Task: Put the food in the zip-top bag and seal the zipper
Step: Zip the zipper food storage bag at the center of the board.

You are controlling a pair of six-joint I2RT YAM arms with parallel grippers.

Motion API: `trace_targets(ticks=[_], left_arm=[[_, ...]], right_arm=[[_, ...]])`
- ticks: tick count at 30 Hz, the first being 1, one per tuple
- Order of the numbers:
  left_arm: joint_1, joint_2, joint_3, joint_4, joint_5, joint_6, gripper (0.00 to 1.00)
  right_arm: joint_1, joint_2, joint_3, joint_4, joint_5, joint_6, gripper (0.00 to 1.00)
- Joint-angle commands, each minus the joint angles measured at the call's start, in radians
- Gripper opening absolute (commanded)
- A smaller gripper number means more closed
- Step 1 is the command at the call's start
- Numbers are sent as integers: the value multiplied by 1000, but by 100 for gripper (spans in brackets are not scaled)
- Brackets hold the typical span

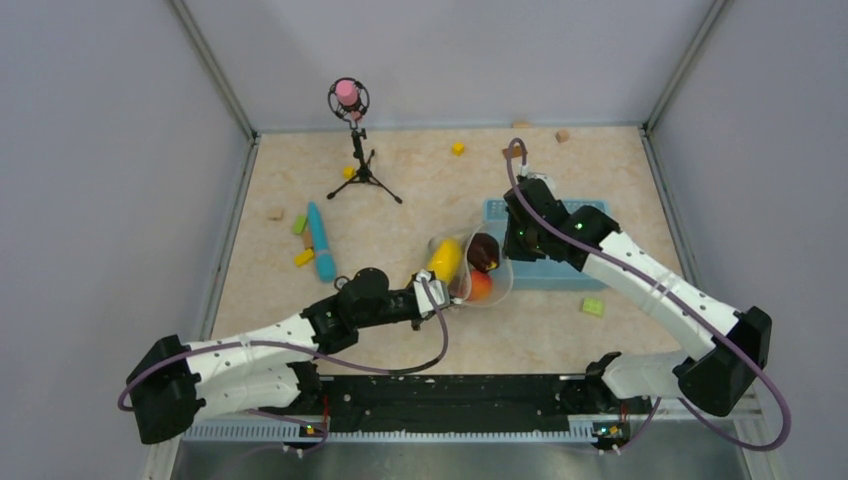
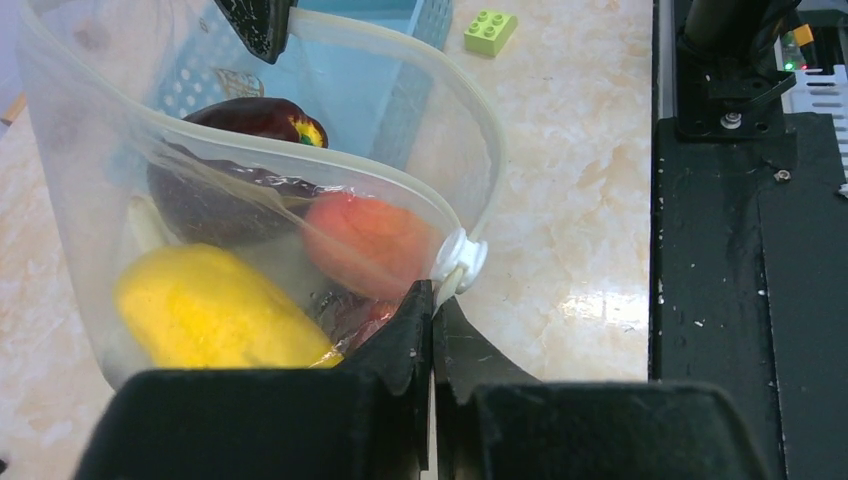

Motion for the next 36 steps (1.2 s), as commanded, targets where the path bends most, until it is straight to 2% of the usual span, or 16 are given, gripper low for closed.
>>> trace_targets(ticks=[1, 3, 5, 9, 11, 14, 17, 21, 23, 25, 30, 36], left_arm=[[-2, -40, 32, 47, -6, -45, 0], [-2, -74, 27, 43, -12, -82, 0], [-3, -114, 25, 40, -33, -135, 0], [-3, -174, 42, 6, -110, -242, 0], [-2, -194, 63, -34, -168, -261, 0], [-3, -188, 106, -89, -240, -299, 0], [-3, -153, 179, -240, -266, -314, 0], [-3, -129, 235, -354, -250, -302, 0], [-4, -131, 254, -377, -243, -284, 0], [-4, -140, 273, -397, -232, -276, 0], [-2, -167, 290, -422, -245, -279, 0], [-3, -177, 303, -447, -256, -293, 0]], right_arm=[[-12, -65, -5, 27, 7, -29, 0], [-17, -81, -7, 30, 19, -71, 0], [-22, -107, -24, 75, 32, -163, 16], [-22, -207, -93, 296, -23, -394, 50], [-22, -272, -133, 430, -135, -485, 58], [-23, -357, -190, 603, -327, -610, 65], [-22, -402, -230, 694, -537, -754, 72], [-20, -357, -237, 756, -859, -880, 76], [-19, -302, -217, 737, -1004, -1005, 76], [-16, -250, -179, 685, -1084, -1099, 77], [36, -149, -92, 550, -1105, -1287, 75], [141, -117, -106, 567, -1018, -1336, 70]])
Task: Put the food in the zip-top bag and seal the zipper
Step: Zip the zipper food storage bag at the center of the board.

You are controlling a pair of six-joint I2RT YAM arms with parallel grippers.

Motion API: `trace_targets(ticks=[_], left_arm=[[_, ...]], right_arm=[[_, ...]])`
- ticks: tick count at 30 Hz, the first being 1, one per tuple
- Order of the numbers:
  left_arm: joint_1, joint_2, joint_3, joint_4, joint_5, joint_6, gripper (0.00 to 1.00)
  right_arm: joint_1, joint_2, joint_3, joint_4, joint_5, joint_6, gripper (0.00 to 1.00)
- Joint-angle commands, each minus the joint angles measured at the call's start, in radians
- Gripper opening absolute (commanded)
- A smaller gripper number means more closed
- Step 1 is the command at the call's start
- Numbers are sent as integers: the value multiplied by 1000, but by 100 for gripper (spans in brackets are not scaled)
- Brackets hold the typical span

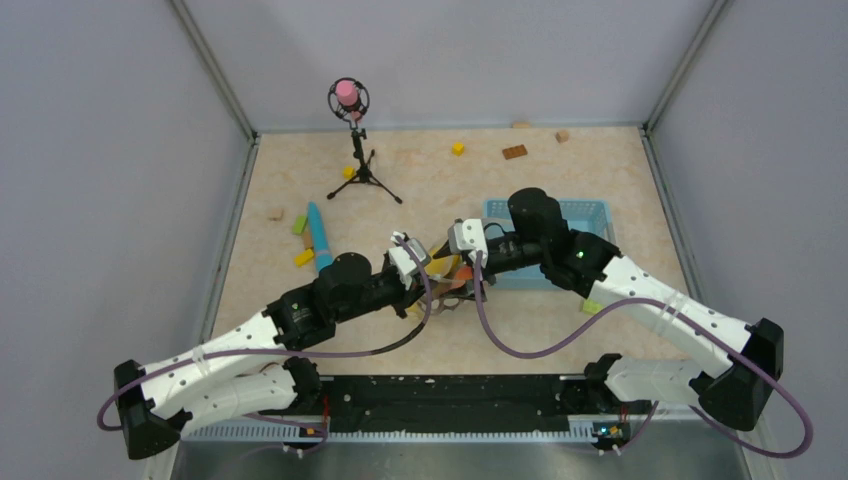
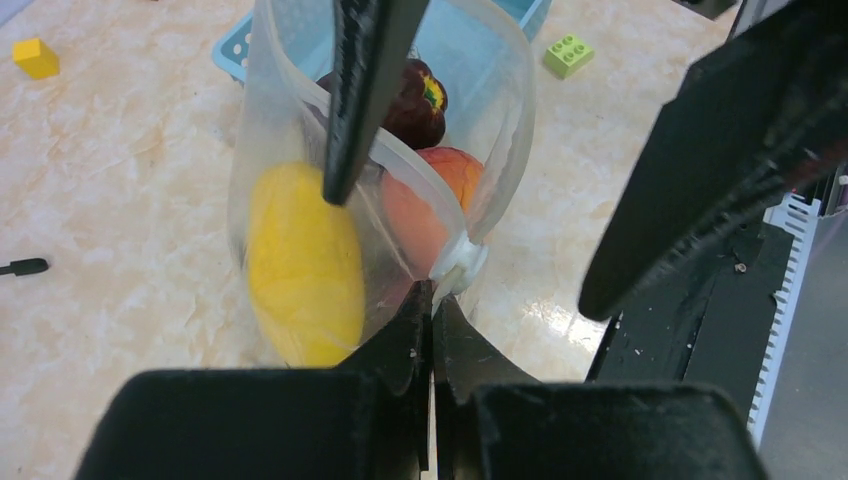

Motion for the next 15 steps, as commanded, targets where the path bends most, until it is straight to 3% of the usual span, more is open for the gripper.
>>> trace_targets(ticks=[1, 10, 15], left_arm=[[-3, -26, 54, 15, -11, -11, 0], [-2, -40, 41, 25, -12, -17, 0], [-3, -42, 42, 24, 1, -17, 0]], right_arm=[[55, 0, 46, 29, 2, -89, 69], [60, 19, 37, 96, 57, 13, 46], [70, 30, 19, 130, 69, 46, 42]])
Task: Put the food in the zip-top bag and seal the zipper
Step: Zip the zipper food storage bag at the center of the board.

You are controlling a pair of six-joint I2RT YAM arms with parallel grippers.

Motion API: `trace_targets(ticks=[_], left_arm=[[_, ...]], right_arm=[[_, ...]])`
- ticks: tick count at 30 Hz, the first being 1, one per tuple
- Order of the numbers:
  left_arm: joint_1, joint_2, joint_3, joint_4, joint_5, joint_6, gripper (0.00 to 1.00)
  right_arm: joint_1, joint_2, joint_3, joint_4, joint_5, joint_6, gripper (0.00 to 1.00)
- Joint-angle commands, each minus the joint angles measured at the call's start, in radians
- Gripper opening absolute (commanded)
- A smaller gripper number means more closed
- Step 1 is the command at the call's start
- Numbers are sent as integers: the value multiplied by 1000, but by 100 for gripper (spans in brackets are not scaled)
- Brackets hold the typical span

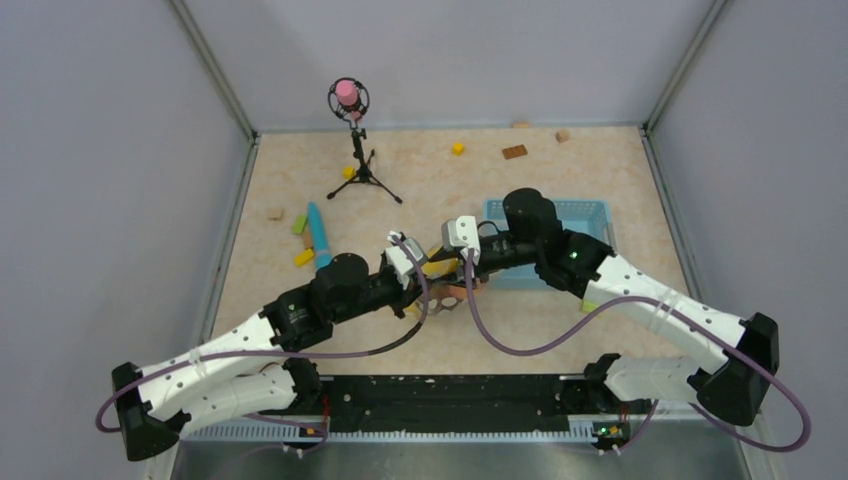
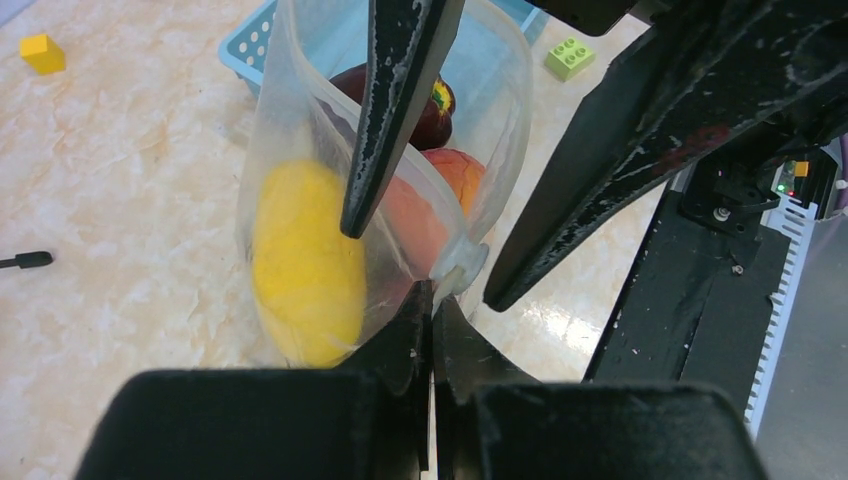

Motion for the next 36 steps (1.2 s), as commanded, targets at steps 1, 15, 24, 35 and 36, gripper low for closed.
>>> trace_targets(ticks=[1, 15, 24, 35, 36], left_arm=[[-3, -26, 35, 50, 9, -7, 0], [-4, -59, 12, 71, 59, -5, 0], [-3, -67, 8, 79, 31, -22, 0], [-3, -250, -114, 171, -236, -197, 0], [-2, -270, -129, 174, -267, -205, 0]], right_arm=[[18, 9, 17, 77, 15, 43, 39], [19, 20, 4, 47, -6, 65, 11], [20, 17, 6, 48, -6, 75, 0], [-20, 42, 92, -179, 169, 1, 0], [-32, 44, 97, -191, 166, 1, 0]])
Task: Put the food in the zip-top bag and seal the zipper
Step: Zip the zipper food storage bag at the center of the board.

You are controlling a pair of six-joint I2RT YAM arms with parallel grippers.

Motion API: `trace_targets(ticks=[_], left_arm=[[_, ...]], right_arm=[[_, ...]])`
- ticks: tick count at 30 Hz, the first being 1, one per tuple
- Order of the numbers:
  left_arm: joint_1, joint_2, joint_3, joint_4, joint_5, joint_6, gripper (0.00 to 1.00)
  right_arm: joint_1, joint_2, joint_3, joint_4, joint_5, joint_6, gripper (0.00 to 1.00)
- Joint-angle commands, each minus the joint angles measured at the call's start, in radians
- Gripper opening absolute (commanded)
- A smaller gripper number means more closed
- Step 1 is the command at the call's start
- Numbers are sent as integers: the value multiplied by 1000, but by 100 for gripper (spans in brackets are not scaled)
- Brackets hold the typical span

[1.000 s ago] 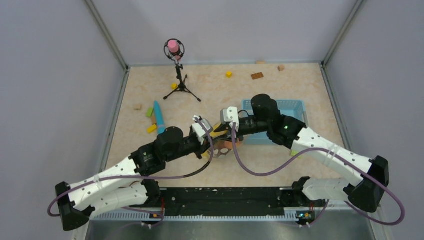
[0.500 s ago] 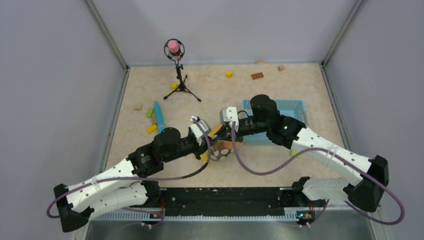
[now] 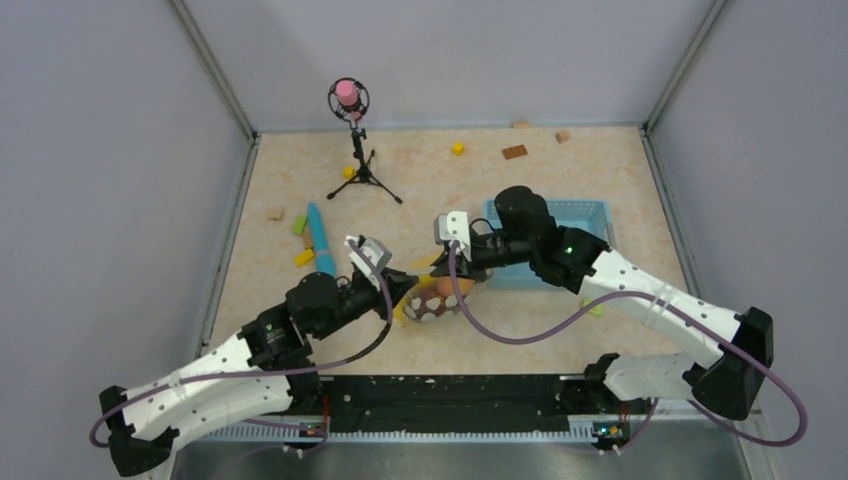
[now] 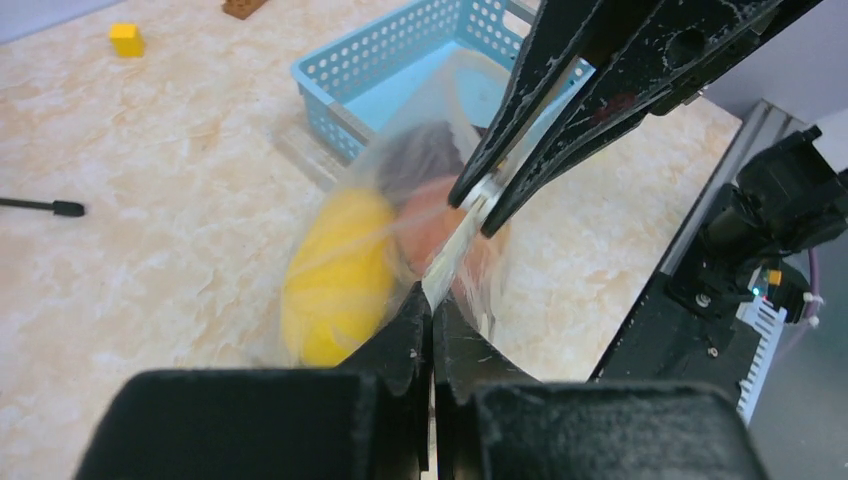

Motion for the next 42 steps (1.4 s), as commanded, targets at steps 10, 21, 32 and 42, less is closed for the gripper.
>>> trace_targets(ticks=[10, 21, 32, 42], left_arm=[[1, -195, -44, 2, -533, -193, 0], [1, -191, 3, -163, -828, -323, 0], [1, -161, 31, -304, -1012, -440, 0], [1, -167, 49, -382, -1053, -483, 0]], right_arm=[[-126, -28, 28, -172, 126, -36, 0], [-147, -65, -20, -171, 243, 11, 0], [-173, -83, -53, -170, 349, 60, 0], [-178, -86, -55, -151, 333, 85, 0]])
